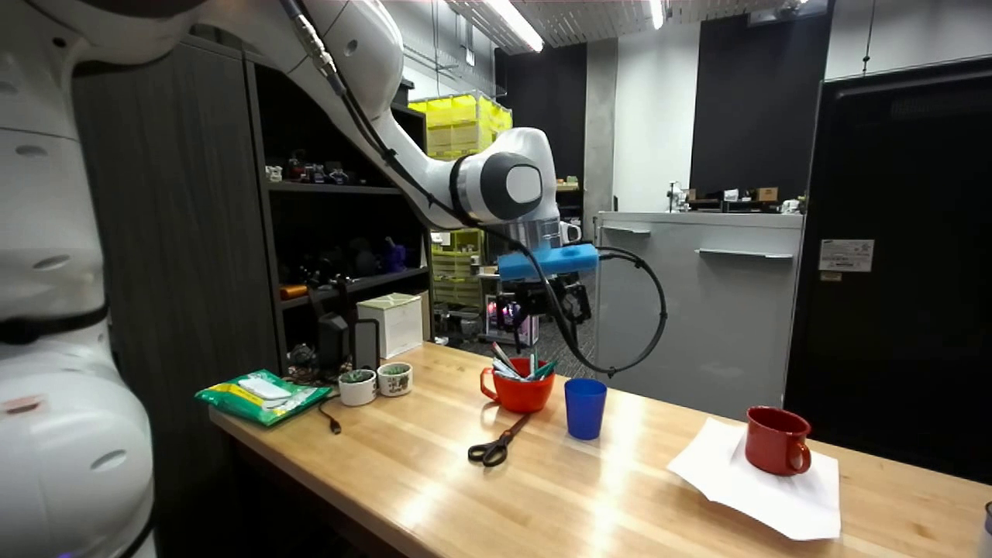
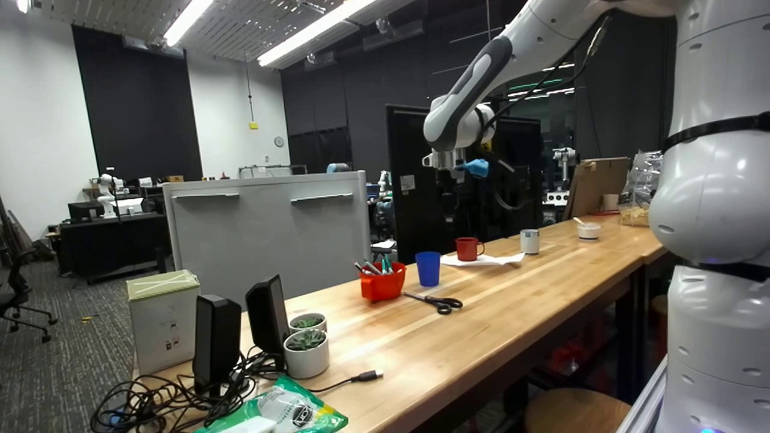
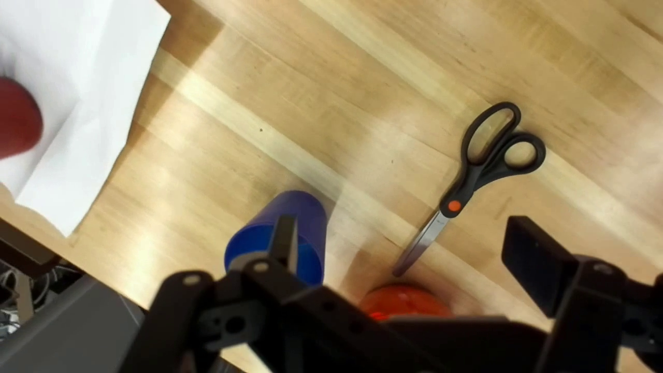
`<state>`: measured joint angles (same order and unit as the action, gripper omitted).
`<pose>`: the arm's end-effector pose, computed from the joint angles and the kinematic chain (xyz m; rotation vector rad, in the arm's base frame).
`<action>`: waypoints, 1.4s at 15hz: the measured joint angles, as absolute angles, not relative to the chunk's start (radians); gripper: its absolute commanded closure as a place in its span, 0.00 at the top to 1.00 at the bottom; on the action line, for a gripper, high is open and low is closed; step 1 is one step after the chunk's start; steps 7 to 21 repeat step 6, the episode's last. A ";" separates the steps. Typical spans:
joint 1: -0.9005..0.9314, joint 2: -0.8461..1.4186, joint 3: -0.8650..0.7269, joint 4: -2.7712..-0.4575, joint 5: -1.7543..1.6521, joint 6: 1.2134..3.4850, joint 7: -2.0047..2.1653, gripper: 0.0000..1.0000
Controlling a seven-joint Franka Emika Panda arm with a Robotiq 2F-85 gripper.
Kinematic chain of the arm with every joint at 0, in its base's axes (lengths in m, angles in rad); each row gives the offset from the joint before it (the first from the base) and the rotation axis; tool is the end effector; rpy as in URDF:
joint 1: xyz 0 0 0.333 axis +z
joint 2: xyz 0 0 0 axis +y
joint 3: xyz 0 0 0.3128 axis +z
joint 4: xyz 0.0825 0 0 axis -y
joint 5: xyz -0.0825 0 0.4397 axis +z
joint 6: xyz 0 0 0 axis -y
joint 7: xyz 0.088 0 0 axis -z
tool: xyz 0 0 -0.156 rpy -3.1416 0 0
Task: Move the orange cup forward
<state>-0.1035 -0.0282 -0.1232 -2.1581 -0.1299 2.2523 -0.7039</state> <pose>0.5797 -0.1424 0.3409 2.8803 0.8170 0.0949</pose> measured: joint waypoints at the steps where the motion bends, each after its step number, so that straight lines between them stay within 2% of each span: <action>1: -0.110 -0.028 -0.131 -2.158 -0.109 2.255 -0.675 1.00; 21: -0.133 -0.028 -0.154 -2.157 -0.048 2.267 -0.594 1.00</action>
